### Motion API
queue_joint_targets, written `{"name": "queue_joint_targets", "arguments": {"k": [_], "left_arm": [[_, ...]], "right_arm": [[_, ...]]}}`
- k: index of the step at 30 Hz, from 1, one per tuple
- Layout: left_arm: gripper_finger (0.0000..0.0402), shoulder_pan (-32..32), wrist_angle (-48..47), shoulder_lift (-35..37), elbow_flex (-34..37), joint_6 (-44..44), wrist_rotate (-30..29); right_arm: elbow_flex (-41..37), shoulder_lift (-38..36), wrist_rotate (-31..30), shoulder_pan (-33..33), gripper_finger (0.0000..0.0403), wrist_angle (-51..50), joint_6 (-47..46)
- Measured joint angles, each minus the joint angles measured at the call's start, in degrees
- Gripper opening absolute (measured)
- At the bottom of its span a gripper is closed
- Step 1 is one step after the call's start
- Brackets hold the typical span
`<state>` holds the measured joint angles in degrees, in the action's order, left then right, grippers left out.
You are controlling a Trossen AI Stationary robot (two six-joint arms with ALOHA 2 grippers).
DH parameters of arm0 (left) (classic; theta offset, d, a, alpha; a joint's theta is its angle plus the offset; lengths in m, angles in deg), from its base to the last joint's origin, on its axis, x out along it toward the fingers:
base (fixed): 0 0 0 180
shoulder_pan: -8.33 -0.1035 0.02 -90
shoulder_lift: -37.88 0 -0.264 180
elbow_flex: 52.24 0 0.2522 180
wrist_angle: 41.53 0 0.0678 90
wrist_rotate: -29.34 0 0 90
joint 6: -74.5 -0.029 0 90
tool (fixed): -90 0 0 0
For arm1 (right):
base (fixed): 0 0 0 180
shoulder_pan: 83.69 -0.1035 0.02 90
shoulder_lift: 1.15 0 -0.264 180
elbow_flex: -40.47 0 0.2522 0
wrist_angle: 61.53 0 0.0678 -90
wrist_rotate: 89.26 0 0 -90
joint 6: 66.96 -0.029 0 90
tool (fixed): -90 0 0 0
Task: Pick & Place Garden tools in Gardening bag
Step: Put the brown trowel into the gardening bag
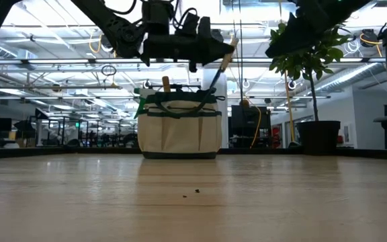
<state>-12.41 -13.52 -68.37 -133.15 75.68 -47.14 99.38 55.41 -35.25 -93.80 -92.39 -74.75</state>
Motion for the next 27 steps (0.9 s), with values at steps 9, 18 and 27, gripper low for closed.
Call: {"name": "queue_joint_targets", "arguments": {"k": [9,18,27], "left_arm": [[0.0060,-1.8,8.4,0.2,0.0,7.5,5.0],[0.0060,-2.4,12.4,0.2,0.0,12.0,12.2],[0.0060,0.6,12.5,0.2,0.0,10.9,12.6]], "right_arm": [[0.0,0.0,-0.1,4.5,0.0174,15.1,7.8],[0.1,-1.7,0.1,10.1,0.0184,32.7,14.6],[0.1,-0.5,10.2,15.6,0.0223,38.6,5.6]]}}
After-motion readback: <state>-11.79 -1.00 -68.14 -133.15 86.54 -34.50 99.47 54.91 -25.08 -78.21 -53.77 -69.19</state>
